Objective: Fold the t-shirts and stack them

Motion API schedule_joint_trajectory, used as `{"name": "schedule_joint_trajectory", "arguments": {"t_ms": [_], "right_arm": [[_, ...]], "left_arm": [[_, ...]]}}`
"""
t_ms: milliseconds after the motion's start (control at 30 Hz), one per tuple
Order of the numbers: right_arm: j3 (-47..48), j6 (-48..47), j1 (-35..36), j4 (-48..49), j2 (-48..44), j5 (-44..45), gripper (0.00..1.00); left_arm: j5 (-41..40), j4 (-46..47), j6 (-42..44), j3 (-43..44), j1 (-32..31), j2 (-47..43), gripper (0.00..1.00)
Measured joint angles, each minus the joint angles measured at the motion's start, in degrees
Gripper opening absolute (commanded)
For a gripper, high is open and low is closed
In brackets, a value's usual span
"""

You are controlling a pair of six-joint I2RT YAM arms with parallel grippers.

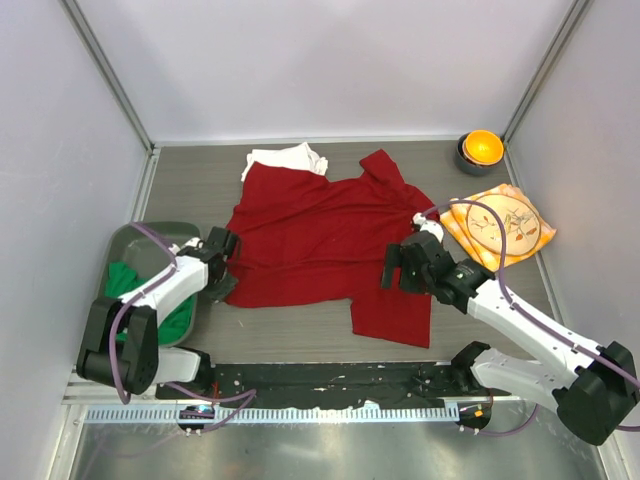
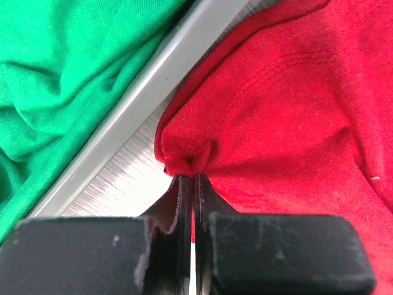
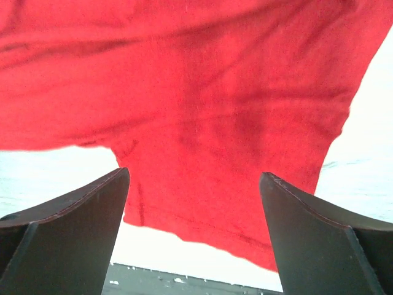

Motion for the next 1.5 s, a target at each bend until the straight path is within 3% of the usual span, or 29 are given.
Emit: {"name": "schedule_joint_trajectory", "arguments": {"t_ms": [233, 667, 1133, 1500], "right_arm": [[-7.1, 7.13, 3.69, -7.32, -3.06, -4.44, 0.91], [-9.57, 22.14, 4.81, -18.58, -10.14, -0.42, 0.83], [-12.28, 37.62, 8.2, -20.72, -7.61, -0.24, 0.79], [-16.68, 46.56, 9.68, -19.76, -7.67, 0.85, 0.66]], "left_arm": [[2.08, -1.64, 1.4, 0.42, 0.0, -5.55, 0.0], [8.15, -2.99, 5.22, 4.24, 0.0, -9.55, 0.0], [13.86, -4.09, 8.5, 4.37, 0.0, -9.77, 0.0], [15.65, -4.09, 10.54, 4.39, 0.0, -9.51, 0.0]]}}
